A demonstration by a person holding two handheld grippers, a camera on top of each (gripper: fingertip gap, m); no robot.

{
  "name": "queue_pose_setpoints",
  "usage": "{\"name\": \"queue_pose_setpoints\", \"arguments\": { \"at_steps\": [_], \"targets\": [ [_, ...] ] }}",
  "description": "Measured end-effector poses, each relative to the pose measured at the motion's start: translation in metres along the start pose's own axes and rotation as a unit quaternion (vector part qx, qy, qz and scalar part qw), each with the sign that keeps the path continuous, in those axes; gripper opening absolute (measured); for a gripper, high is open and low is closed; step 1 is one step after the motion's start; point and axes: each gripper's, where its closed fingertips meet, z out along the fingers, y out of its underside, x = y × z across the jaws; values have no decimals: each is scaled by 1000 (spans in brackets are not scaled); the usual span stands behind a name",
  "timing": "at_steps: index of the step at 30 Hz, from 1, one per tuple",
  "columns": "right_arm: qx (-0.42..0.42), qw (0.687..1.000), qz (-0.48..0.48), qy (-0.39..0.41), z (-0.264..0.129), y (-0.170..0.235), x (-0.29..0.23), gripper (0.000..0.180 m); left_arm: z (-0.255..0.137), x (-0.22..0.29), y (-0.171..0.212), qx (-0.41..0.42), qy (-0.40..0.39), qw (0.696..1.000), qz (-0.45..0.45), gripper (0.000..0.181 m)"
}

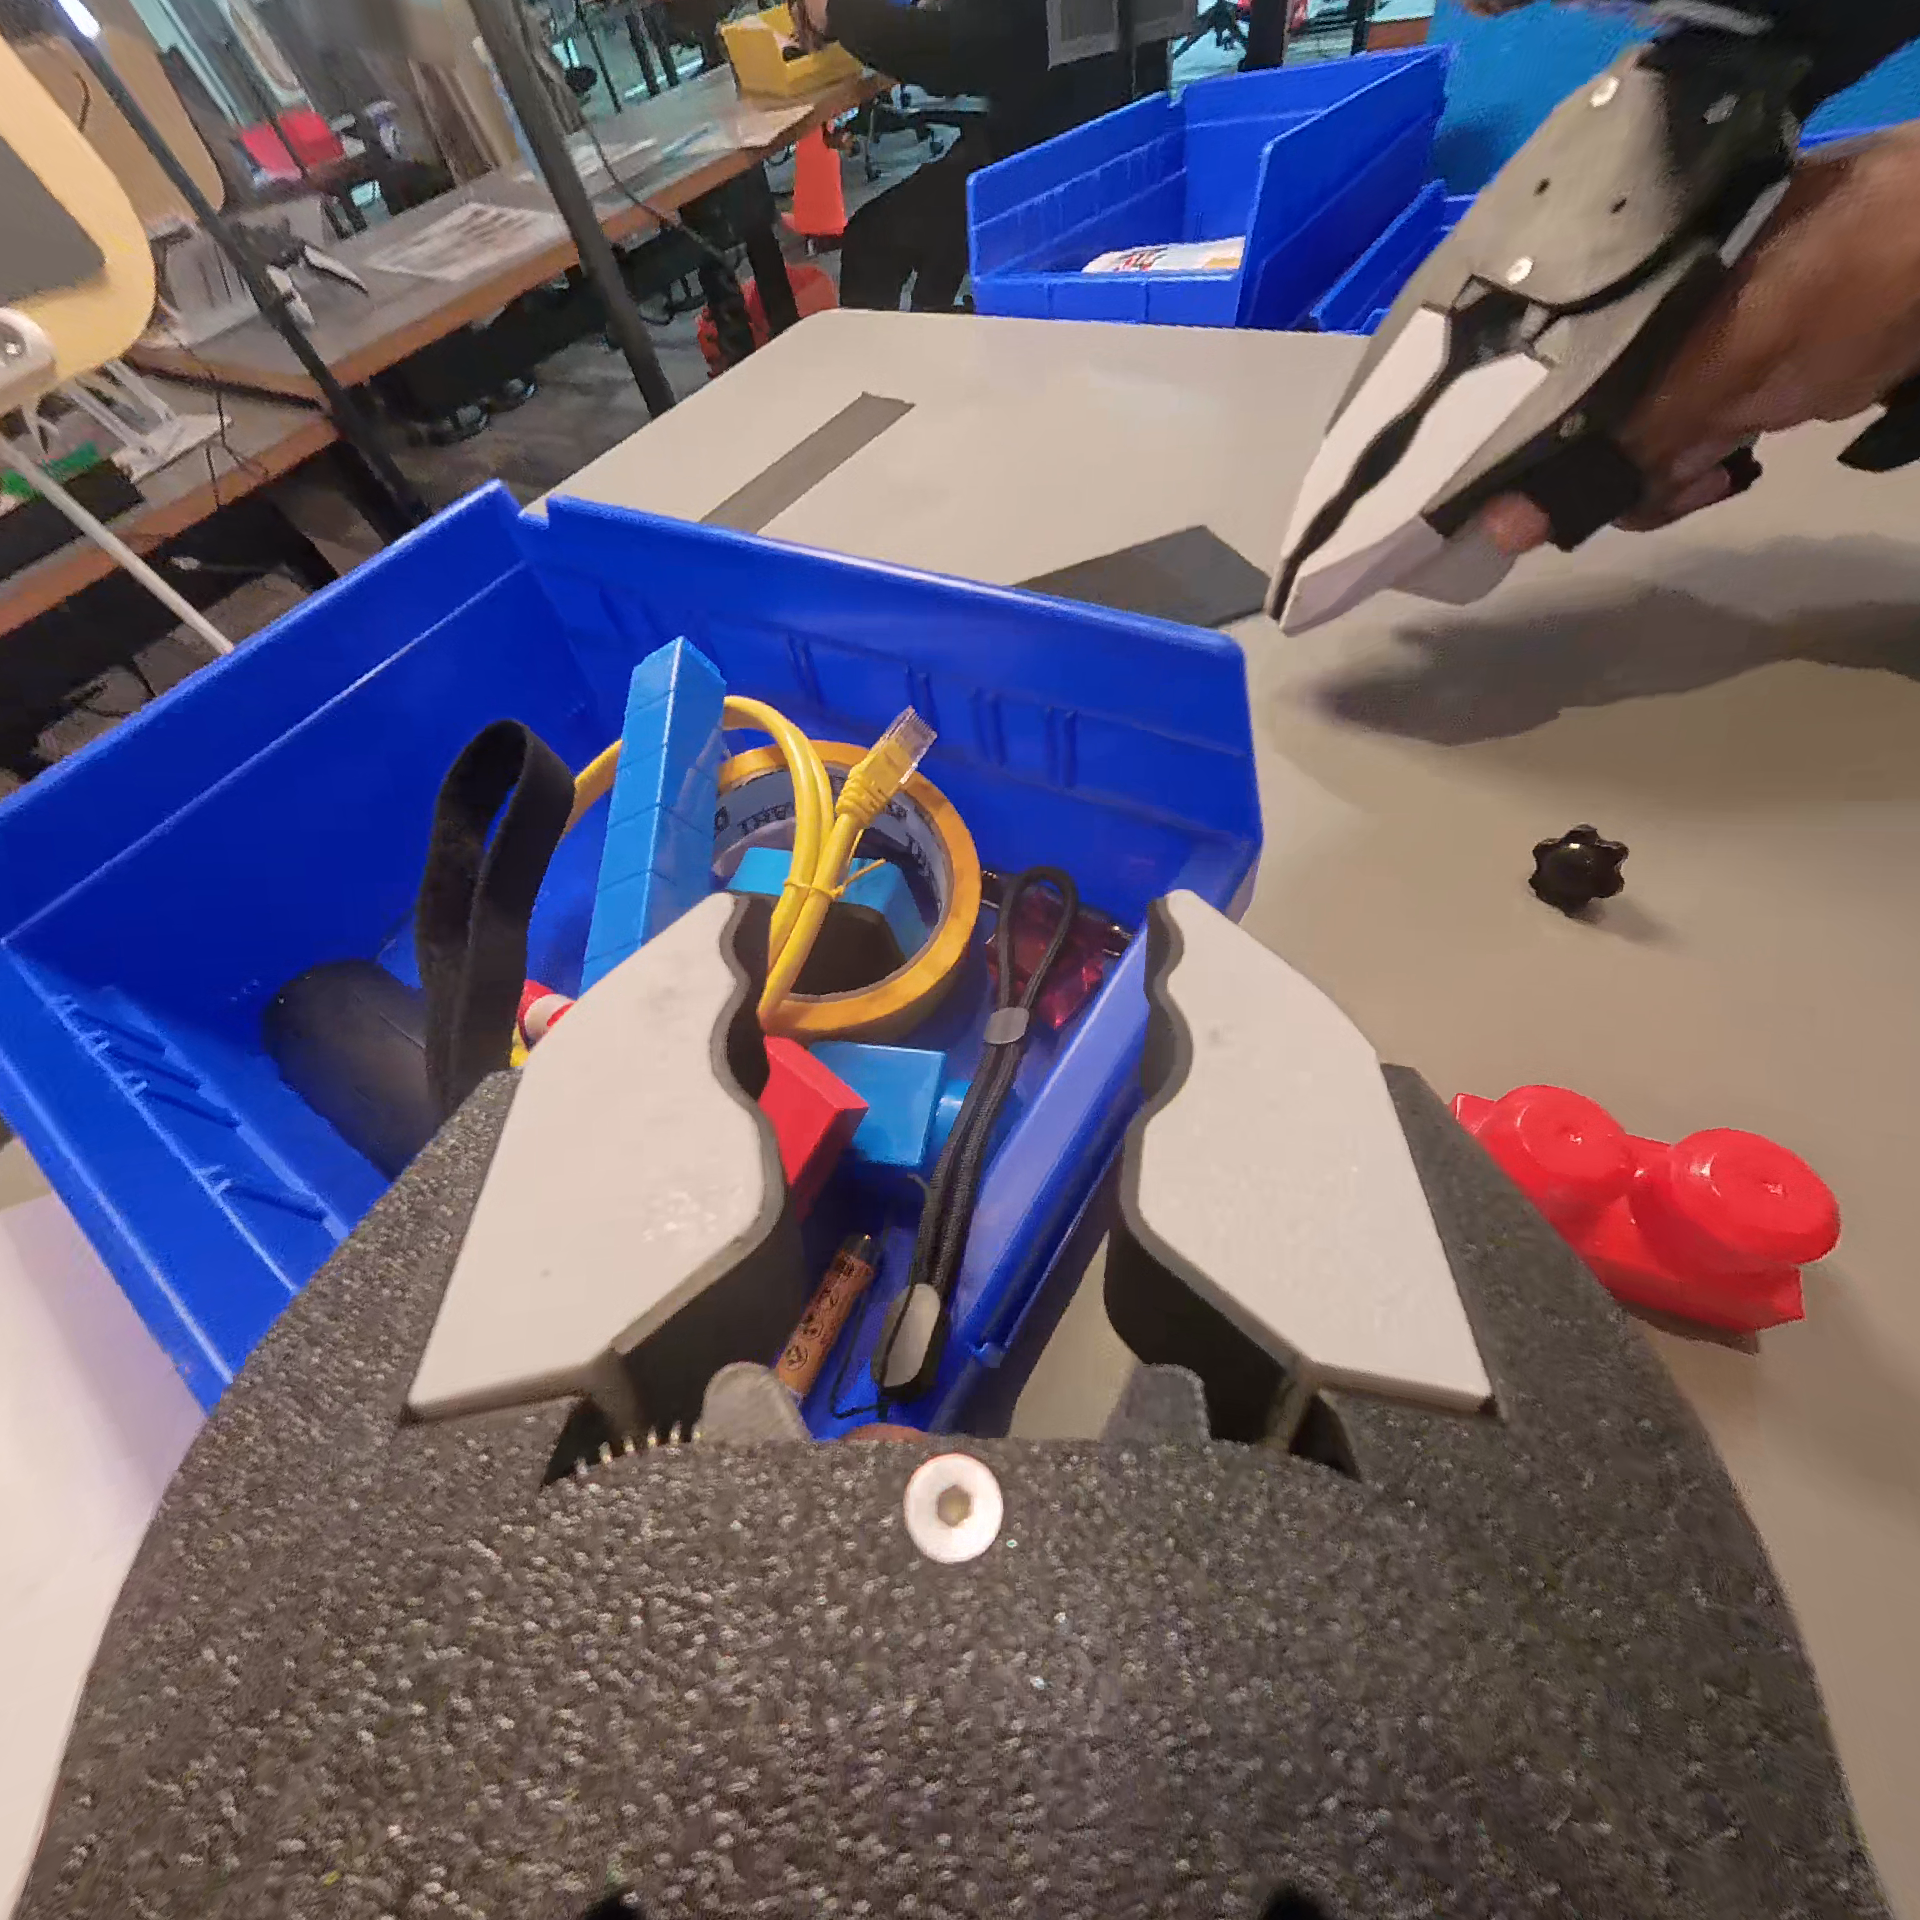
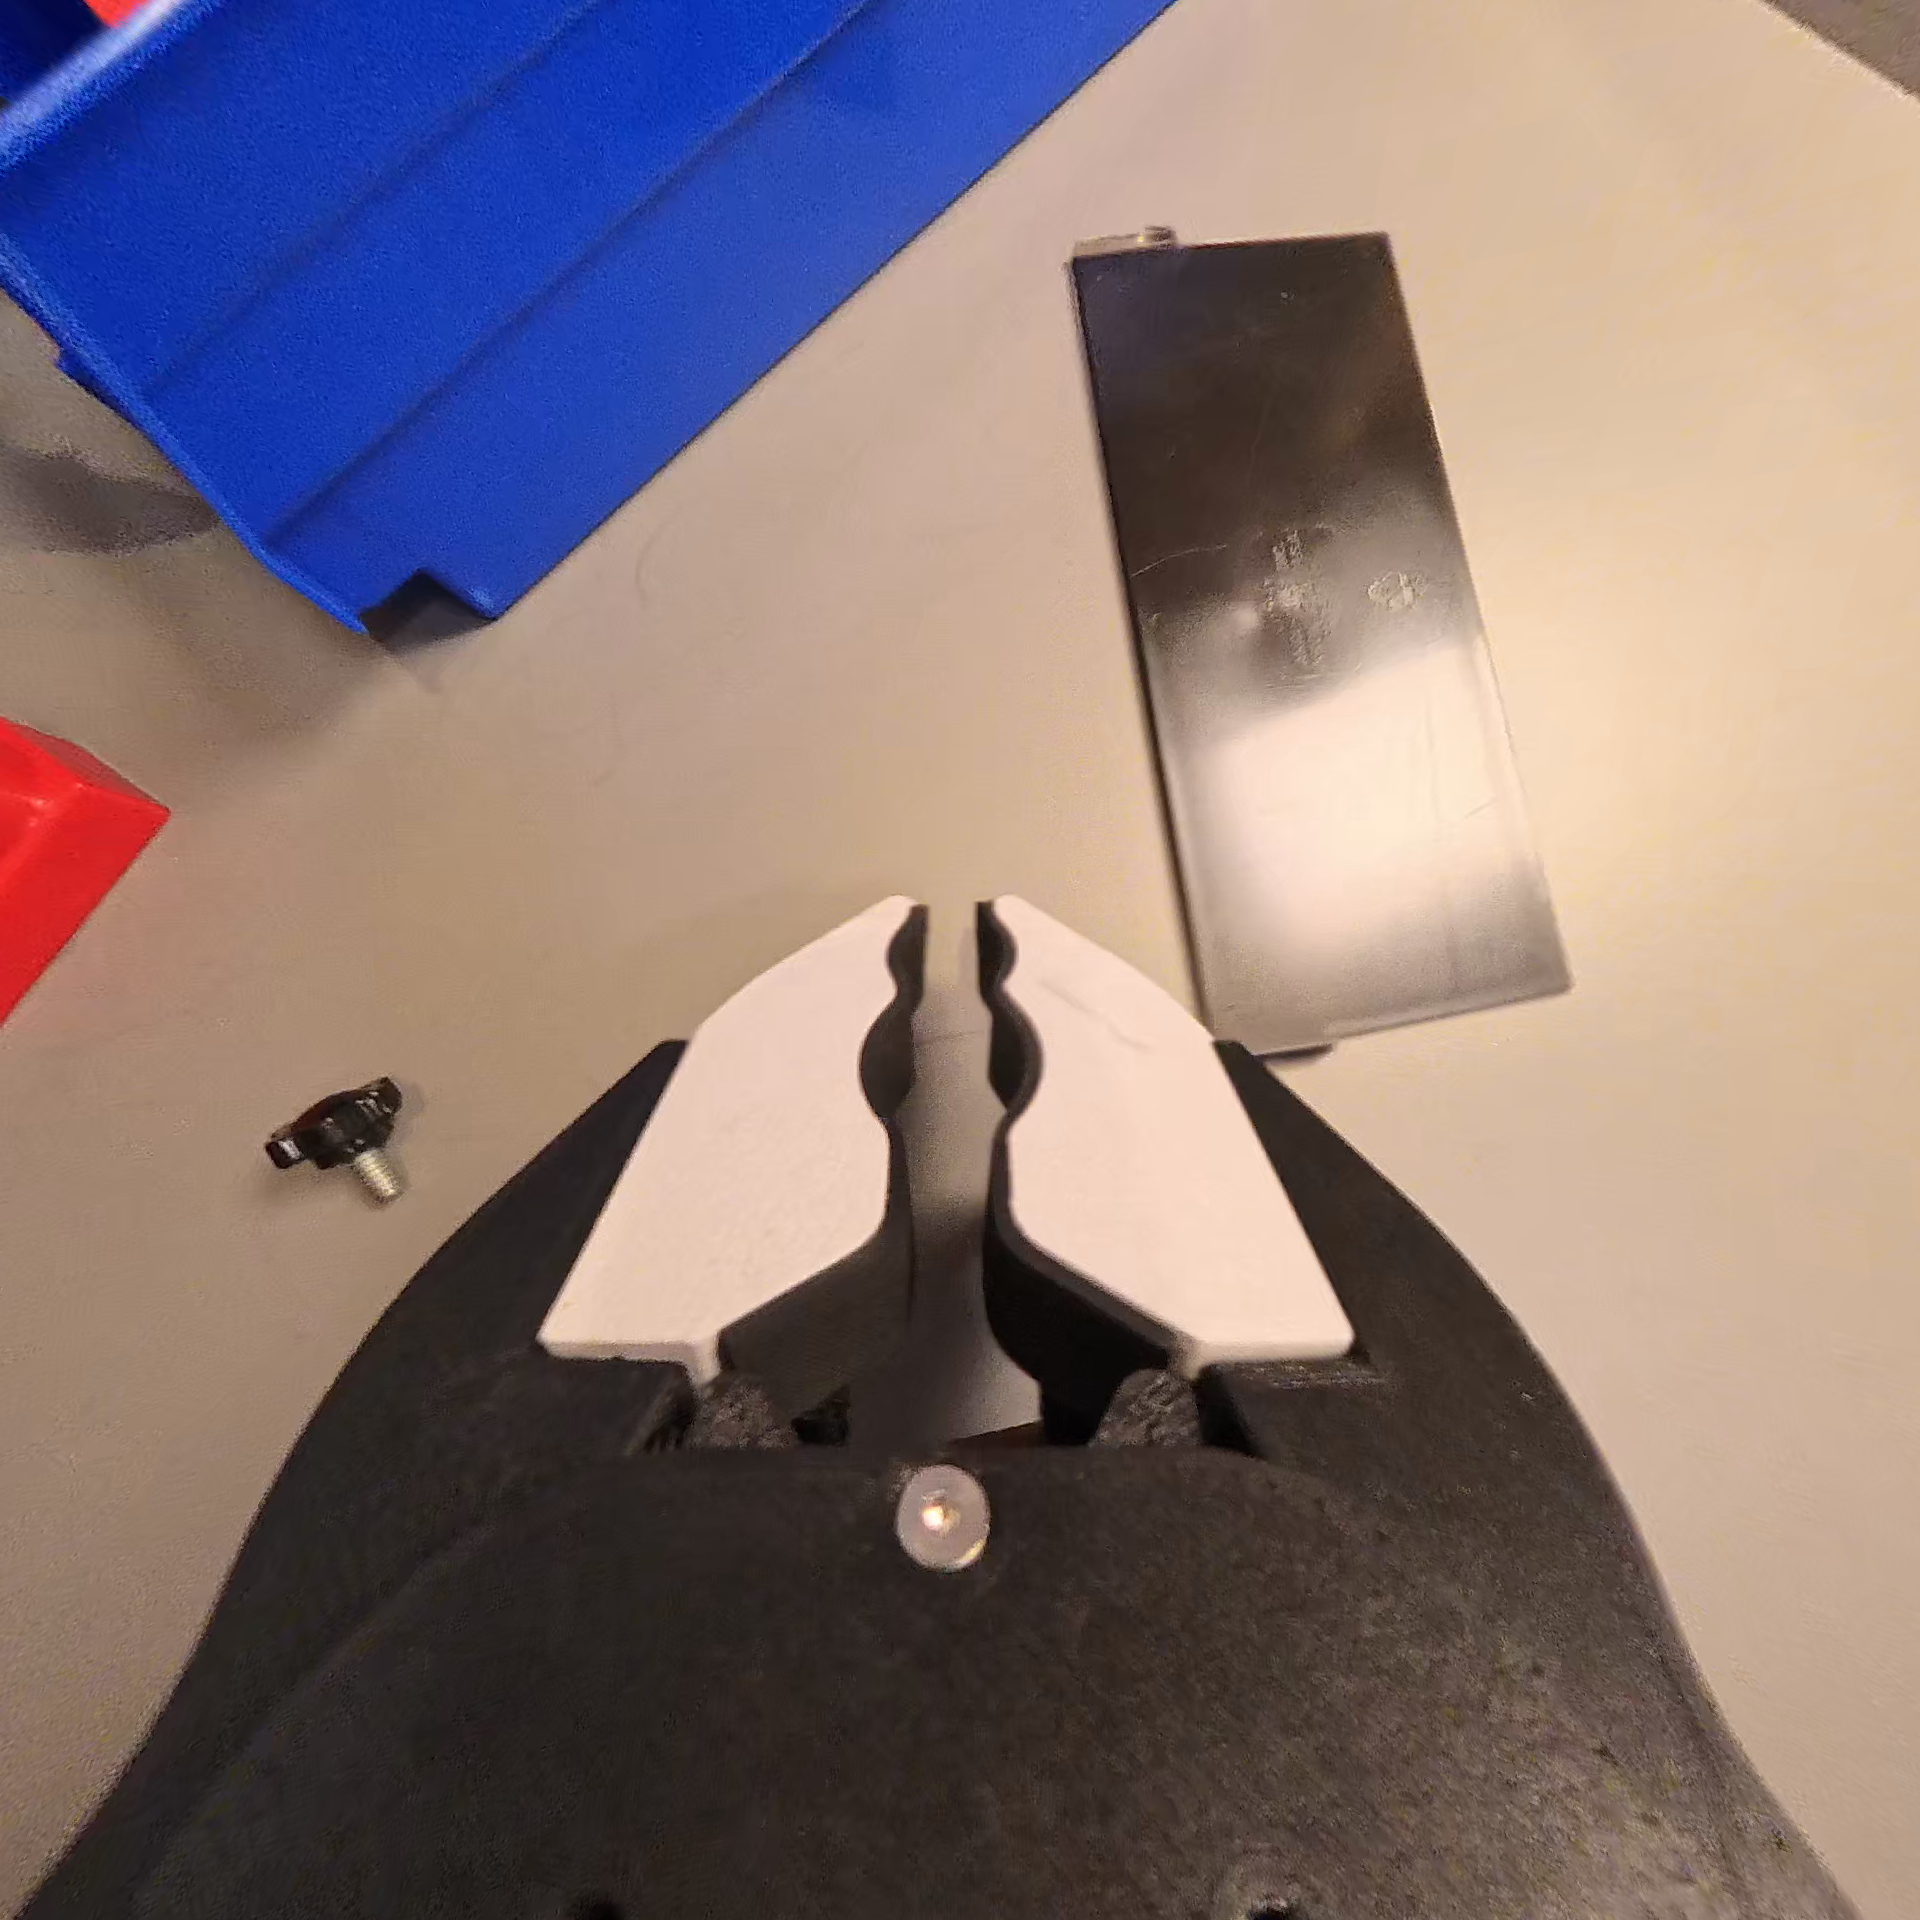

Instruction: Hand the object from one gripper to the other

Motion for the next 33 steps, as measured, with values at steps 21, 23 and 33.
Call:
{"name": "queue_pose_setpoints", "arguments": {
  "at_steps": [21, 23, 33],
  "targets": [
    [-45, 991, -110, -67, 13, 20, 109, 100, -7, 30, -29, 95, 66, 992, 42, 63],
    [-59, 989, -116, -70, 16, 17, 114, 101, -8, 34, -33, 105, 76, 991, 42, 63],
    [-119, 980, -143, -76, 11, 20, 100, 72, 1, 44, -41, 107, 102, 988, 35, 63]
  ]
}}
